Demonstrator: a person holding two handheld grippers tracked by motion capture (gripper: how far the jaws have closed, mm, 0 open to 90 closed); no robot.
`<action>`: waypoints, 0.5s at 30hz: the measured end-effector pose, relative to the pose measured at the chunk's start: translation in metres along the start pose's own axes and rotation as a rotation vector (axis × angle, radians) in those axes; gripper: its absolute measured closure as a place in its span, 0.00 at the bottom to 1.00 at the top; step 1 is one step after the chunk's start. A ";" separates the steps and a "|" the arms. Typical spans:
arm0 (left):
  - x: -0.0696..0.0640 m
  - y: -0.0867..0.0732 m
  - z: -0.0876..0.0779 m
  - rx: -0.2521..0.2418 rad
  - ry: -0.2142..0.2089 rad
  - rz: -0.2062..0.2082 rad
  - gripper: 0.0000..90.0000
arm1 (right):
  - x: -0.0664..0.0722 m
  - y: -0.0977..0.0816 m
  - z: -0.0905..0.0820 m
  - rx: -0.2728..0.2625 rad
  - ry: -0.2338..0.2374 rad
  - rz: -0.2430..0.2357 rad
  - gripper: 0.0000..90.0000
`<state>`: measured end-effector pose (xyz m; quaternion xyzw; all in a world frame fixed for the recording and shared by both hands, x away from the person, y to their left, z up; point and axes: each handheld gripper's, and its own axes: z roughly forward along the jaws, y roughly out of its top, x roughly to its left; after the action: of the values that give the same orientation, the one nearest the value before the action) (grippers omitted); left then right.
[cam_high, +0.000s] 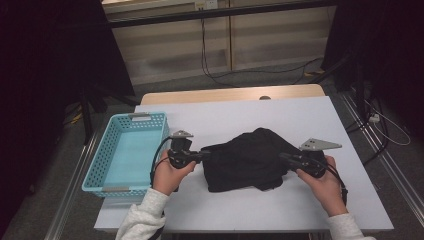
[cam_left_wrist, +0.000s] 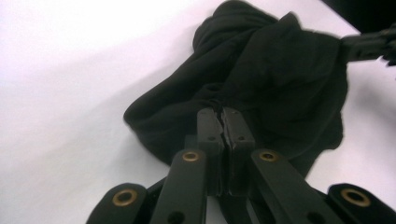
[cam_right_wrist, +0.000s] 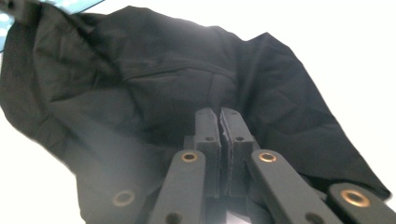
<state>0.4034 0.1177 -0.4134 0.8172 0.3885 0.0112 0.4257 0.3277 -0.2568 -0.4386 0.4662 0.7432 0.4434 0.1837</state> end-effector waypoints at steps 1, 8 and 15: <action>0.000 0.000 0.003 0.002 0.001 0.003 0.97 | -0.004 -0.002 -0.001 0.003 -0.014 0.006 0.96; 0.000 -0.008 0.022 0.018 -0.004 0.019 0.85 | -0.023 -0.018 -0.002 0.061 -0.089 0.026 0.96; -0.008 -0.012 0.015 0.013 0.017 0.078 0.44 | -0.026 -0.023 0.001 0.087 -0.115 0.021 0.96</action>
<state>0.3951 0.1062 -0.4286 0.8341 0.3601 0.0321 0.4165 0.3290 -0.2822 -0.4615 0.5062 0.7450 0.3852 0.2012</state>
